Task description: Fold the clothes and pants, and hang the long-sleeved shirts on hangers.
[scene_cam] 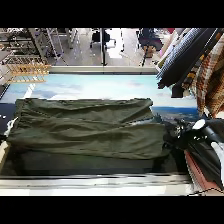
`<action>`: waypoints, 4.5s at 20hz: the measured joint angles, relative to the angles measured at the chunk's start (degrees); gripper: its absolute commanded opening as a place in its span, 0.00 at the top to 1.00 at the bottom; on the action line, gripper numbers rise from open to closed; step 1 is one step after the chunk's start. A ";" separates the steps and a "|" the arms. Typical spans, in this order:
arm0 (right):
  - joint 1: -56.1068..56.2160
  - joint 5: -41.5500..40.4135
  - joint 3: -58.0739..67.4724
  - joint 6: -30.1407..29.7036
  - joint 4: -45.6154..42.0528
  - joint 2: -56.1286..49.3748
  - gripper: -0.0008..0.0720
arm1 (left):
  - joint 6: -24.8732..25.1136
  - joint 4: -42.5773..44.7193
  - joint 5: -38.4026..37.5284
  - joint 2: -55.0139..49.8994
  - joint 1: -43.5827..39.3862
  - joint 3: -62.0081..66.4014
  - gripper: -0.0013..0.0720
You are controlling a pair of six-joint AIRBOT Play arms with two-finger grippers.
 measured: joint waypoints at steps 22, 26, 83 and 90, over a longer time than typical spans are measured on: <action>0.94 -5.68 -2.34 -4.22 9.03 14.78 0.96 | 9.38 6.67 13.99 0.72 10.36 10.08 0.97; 4.83 -18.25 10.51 -4.24 11.23 6.56 0.96 | 5.66 -2.99 10.45 0.74 8.22 12.81 0.97; 17.11 -5.38 21.31 0.33 8.02 -21.31 0.96 | -2.19 21.33 2.43 -4.44 -4.96 12.50 0.97; 20.94 0.39 -0.70 0.11 4.04 -1.75 0.31 | 0.76 32.59 5.92 -2.49 -0.15 11.23 0.06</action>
